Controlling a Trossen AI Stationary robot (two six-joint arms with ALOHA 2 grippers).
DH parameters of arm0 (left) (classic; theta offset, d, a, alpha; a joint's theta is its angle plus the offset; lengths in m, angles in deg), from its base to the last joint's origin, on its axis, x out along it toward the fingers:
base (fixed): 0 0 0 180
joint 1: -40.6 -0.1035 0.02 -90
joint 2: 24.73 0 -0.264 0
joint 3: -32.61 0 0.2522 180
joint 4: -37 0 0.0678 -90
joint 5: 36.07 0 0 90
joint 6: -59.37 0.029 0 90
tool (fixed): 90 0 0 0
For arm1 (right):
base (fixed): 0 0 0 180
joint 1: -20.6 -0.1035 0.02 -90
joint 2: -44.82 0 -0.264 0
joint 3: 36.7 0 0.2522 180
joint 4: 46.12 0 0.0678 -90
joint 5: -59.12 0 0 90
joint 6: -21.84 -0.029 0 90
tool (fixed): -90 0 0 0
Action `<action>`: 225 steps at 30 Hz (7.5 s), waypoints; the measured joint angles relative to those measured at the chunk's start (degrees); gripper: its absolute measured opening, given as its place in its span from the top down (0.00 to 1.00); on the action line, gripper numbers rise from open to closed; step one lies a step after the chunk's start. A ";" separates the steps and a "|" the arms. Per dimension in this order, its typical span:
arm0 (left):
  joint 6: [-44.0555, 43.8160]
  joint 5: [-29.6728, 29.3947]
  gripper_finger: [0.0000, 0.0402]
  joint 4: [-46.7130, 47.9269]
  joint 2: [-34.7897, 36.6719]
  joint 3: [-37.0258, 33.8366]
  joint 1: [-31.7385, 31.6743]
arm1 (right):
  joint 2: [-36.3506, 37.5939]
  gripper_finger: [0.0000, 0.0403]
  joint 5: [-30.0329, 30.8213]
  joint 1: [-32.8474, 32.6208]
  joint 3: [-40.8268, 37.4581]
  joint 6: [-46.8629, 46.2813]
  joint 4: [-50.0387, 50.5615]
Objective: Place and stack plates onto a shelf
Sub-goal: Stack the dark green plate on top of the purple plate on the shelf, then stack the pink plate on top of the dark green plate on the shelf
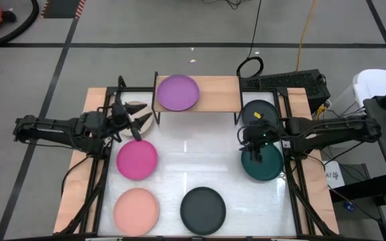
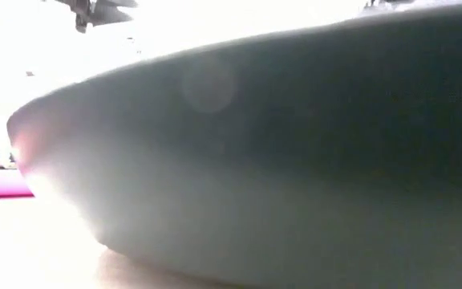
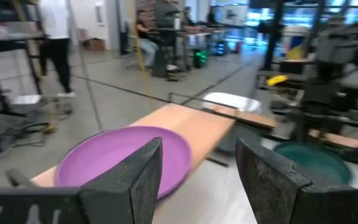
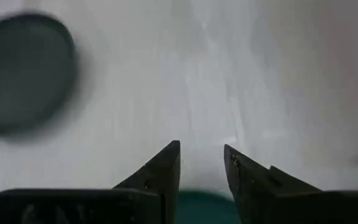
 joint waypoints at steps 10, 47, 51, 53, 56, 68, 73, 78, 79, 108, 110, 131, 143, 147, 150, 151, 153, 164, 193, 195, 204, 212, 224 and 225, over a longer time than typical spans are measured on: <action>-0.56 -0.42 0.49 -4.84 0.06 -3.46 -1.32 | -5.90 0.73 0.15 0.11 -0.02 6.68 8.56; 0.06 -0.24 0.48 -4.82 0.04 -3.46 -1.32 | -23.87 0.85 8.60 4.28 -0.04 23.40 7.27; 0.04 -0.26 0.48 -4.82 0.04 -3.46 -1.32 | -23.80 0.98 8.46 4.28 0.00 22.95 7.57; 0.04 -0.26 0.48 -4.84 0.04 -3.46 -1.32 | -23.78 0.98 8.54 4.26 0.03 22.35 7.96; 0.04 -0.26 0.48 -4.83 0.04 -3.46 -1.32 | -23.29 0.99 8.53 4.13 0.04 22.16 8.67; -0.03 -0.26 0.48 -4.82 0.04 -3.46 -1.30 | -10.46 1.00 7.58 4.20 4.52 7.58 13.19; -0.03 -0.28 0.48 -4.82 0.04 -3.46 -1.32 | -4.64 1.00 7.04 4.20 8.45 7.06 0.58; -0.01 -0.28 0.48 -4.84 0.04 -3.46 -1.32 | -3.87 1.00 7.10 7.03 10.16 6.77 -19.34; -0.03 -0.28 0.48 -4.82 0.04 -3.46 -1.32 | -4.56 1.00 7.14 8.14 10.66 6.23 -23.22; -0.01 -0.31 0.48 -4.82 0.02 -3.46 -1.29 | -48.44 1.00 -12.58 36.52 40.30 -14.08 -35.52; -0.01 -0.30 0.48 -4.82 0.02 -3.46 -1.32 | -49.25 1.00 -12.50 36.52 40.30 -14.01 -35.95; -0.01 -0.30 0.48 -4.84 0.03 -3.46 -1.31 | -48.72 0.75 -13.85 36.13 40.33 -10.49 -37.88; -0.01 -0.30 0.48 -4.83 0.04 -3.46 -1.32 | -33.70 0.71 -19.87 30.51 39.84 2.27 -32.95; -0.01 -0.28 0.48 -4.82 0.04 -3.46 -1.29 | -26.29 0.71 -19.87 25.67 34.87 8.52 -28.05; 0.00 -0.29 0.48 -4.84 0.03 -3.46 -1.31 | -20.06 0.71 -19.85 21.94 28.63 9.12 -27.58; -0.01 -0.29 0.48 -4.84 0.04 -3.46 -1.31 | -17.83 0.71 -19.73 20.78 26.02 8.81 -28.12; -0.01 -0.28 0.48 -4.84 0.04 -3.46 -1.32 | -13.59 0.71 -19.54 18.33 20.31 7.63 -30.77; -0.01 -0.30 0.48 -4.83 0.04 -3.46 -1.32 | 2.42 0.71 -6.90 2.00 -18.63 1.24 -63.77; -1.88 -0.28 0.48 -6.26 0.03 -3.46 -1.31 | 2.05 0.71 3.02 -5.68 -29.24 0.99 -79.45; -3.00 -0.28 0.48 -6.31 0.04 -3.46 -1.30 | 2.05 0.71 3.02 -5.68 -29.24 0.97 -79.45; -2.28 -0.30 0.48 -7.90 0.03 -3.44 -1.29 | 2.05 0.71 3.02 -5.68 -29.24 0.94 -79.23; 2.82 -0.41 0.48 -7.90 0.02 -3.44 -1.31 | 2.04 0.71 3.02 -5.68 -29.24 0.94 -78.56; 2.68 -0.77 0.48 -7.96 0.02 -3.44 -1.67 | 2.03 0.71 3.04 -5.68 -29.23 0.92 -78.53; 2.44 -0.95 0.48 -7.98 0.02 -3.44 -1.89 | 2.03 0.71 3.04 -5.68 -29.23 0.93 -78.54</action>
